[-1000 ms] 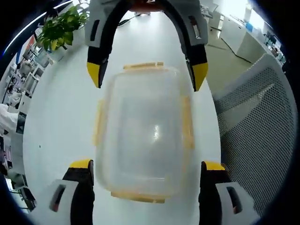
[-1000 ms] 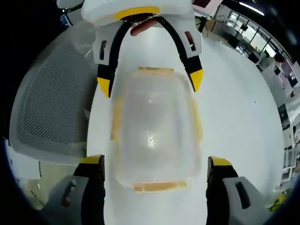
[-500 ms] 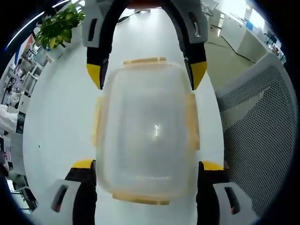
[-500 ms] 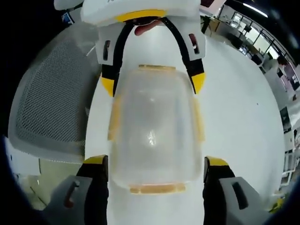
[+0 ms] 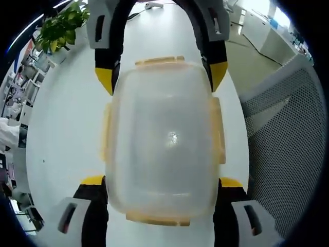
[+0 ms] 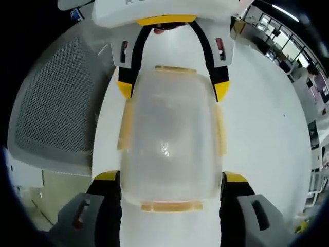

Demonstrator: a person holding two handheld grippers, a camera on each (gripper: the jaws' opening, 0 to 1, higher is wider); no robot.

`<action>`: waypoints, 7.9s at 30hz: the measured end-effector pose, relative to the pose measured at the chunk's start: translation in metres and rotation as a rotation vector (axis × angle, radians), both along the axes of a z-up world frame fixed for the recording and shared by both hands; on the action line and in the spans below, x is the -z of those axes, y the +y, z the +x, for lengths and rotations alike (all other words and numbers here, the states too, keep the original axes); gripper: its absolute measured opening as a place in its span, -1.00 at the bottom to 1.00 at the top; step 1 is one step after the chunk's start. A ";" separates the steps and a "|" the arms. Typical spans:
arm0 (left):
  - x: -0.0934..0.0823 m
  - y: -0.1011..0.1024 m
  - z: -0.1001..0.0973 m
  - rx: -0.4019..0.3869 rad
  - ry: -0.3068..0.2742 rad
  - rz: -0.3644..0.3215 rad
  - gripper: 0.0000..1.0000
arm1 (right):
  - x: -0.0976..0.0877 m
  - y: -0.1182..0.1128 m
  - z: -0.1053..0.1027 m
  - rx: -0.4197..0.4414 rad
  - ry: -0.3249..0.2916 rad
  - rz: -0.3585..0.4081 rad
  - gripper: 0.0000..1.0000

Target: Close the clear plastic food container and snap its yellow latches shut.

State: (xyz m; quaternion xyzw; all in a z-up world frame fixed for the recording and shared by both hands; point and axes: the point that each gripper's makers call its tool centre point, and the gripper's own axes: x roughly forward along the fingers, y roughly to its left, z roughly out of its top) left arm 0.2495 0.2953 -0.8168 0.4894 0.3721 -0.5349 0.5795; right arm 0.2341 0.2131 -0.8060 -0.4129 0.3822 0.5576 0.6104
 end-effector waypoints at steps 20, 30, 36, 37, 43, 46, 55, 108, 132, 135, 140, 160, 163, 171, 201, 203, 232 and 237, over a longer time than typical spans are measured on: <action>0.000 0.011 0.001 -0.007 -0.001 -0.003 0.65 | 0.001 0.011 0.001 0.001 -0.006 -0.013 0.52; 0.000 0.032 0.003 -0.028 0.000 -0.018 0.65 | 0.001 0.031 0.005 -0.014 -0.006 -0.024 0.52; 0.000 0.050 0.005 -0.033 -0.001 -0.010 0.65 | 0.001 0.049 0.007 -0.017 -0.004 -0.021 0.52; 0.000 0.053 0.006 -0.033 -0.001 -0.011 0.65 | 0.001 0.053 0.008 -0.018 -0.004 -0.025 0.52; 0.000 0.069 0.010 -0.037 -0.001 -0.014 0.66 | 0.001 0.068 0.012 -0.020 -0.006 -0.034 0.52; 0.001 0.078 0.012 -0.033 -0.003 -0.011 0.66 | 0.001 0.078 0.014 -0.011 -0.003 -0.025 0.52; 0.002 0.105 0.023 -0.020 -0.042 -0.006 0.68 | 0.000 0.104 0.022 0.001 -0.004 -0.010 0.52; 0.000 0.151 0.108 -0.018 -0.001 0.003 0.64 | 0.001 0.147 0.109 -0.003 -0.018 -0.058 0.50; -0.001 0.151 0.137 -0.029 -0.001 -0.003 0.65 | 0.001 0.148 0.139 -0.012 -0.016 -0.068 0.51; -0.001 0.151 0.138 -0.028 -0.001 -0.004 0.65 | 0.001 0.148 0.140 -0.012 -0.016 -0.069 0.51; -0.001 0.151 0.141 -0.018 -0.001 -0.004 0.65 | 0.001 0.148 0.141 0.001 -0.015 -0.063 0.52; -0.002 0.150 0.141 0.000 -0.004 -0.041 0.66 | 0.001 0.149 0.142 0.005 -0.019 -0.045 0.53; -0.003 0.151 0.142 0.019 -0.016 -0.053 0.66 | 0.000 0.149 0.142 0.011 -0.025 -0.033 0.54; -0.004 0.152 0.141 -0.034 -0.016 -0.101 0.68 | -0.003 0.146 0.148 0.099 -0.060 0.045 0.64; -0.031 0.183 0.138 -0.566 -0.120 -0.676 0.62 | -0.002 0.141 0.130 0.577 -0.070 0.414 0.66; -0.027 0.183 0.133 -0.600 -0.097 -0.704 0.60 | -0.001 0.141 0.127 0.609 -0.061 0.434 0.64; -0.011 0.180 0.090 -0.822 -0.025 -0.825 0.70 | -0.009 0.139 0.092 0.867 -0.033 0.675 0.93; -0.016 0.184 0.083 -0.855 -0.019 -0.849 0.66 | -0.010 0.134 0.085 0.876 -0.032 0.673 0.91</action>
